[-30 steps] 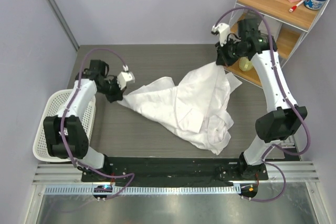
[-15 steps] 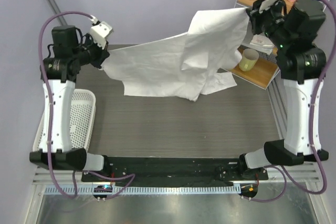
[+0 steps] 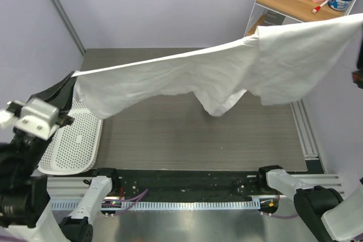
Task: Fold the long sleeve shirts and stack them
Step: Flatten the shirt out
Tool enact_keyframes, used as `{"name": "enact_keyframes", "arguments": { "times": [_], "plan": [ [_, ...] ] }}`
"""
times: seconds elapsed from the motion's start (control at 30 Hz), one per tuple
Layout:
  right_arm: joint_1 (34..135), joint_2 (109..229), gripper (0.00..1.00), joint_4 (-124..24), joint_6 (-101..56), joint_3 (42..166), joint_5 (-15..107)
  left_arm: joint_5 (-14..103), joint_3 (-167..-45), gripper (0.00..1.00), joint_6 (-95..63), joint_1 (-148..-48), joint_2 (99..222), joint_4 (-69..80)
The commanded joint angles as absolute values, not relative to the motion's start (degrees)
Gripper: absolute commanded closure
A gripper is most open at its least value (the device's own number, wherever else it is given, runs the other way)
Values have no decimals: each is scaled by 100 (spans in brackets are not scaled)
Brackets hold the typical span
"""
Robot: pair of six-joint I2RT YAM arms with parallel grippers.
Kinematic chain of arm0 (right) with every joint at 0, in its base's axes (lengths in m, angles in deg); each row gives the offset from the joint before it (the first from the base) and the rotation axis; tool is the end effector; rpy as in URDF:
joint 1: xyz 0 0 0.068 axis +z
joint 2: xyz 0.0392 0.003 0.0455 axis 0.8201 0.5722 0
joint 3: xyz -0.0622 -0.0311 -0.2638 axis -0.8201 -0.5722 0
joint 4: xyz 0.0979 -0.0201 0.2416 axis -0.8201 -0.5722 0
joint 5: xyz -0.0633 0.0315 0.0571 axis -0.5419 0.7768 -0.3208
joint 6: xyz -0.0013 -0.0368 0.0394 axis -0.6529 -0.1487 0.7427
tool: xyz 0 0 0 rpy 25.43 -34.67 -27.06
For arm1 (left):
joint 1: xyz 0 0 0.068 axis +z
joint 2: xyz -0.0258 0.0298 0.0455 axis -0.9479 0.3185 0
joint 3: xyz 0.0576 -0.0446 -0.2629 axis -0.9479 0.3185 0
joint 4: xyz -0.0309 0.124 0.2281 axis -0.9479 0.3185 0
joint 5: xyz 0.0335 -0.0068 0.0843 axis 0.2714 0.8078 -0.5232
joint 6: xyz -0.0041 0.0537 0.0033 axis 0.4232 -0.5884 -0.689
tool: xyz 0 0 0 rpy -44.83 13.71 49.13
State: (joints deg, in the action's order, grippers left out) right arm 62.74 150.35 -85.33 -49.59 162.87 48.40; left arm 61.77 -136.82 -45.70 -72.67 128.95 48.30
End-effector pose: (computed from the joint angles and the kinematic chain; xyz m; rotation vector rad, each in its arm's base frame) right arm 0.0041 0.0067 0.6632 -0.3829 0.8759 -0.1171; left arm 0.0067 -0.0156 0.5709 0.5921 1.1443 -0.0223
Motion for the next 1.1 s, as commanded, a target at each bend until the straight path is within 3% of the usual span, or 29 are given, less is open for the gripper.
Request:
{"name": "enact_keyframes", "arguments": {
  "times": [0.0, 0.2, 0.3, 0.53, 0.73, 0.93, 0.97, 1.0, 1.03, 1.07],
  "plan": [
    [5968, 15020, 99, -7268, -4870, 17004, 4572, 5425, -14278, 100, -4041, -7222, 13040, 4211],
    [5010, 15125, 99, -5984, -4537, 16838, 5197, 5556, -15116, 100, -3513, -7222, 13550, 4114],
    [4833, 15222, 99, -6148, -4500, 16348, 5417, 5662, -14607, 100, -3758, -7222, 13673, 4114],
    [4842, 15178, 99, -6203, -5028, 13355, 6102, 5987, -12155, 100, -4452, -7222, 14033, 3754],
    [5289, 15968, 99, -5983, -5528, 11665, 6236, 5890, -11090, 100, -4725, -7231, 15560, 2981],
    [6281, 17865, 99, -5517, -6232, 11641, 5261, 6005, -11781, 99, -4996, -7398, 18179, 2768],
    [6405, 18207, 97, -5613, -6250, 11861, 5068, 5770, -12054, 98, -5024, -7511, 18504, 2961],
    [6502, 18855, 72, -5796, -6224, 12150, 4753, 5359, -12744, 94, -5024, -7538, 19212, 3085],
    [6607, 19253, 60, -6111, -6171, 13006, 4306, 5241, -13195, 77, -4990, -7547, 19524, 3382],
    [6600, 19587, 47, -7054, -6101, 13545, 4258, 5118, -13660, 70, -4859, -7539, 19858, 3724]
  ]
}}
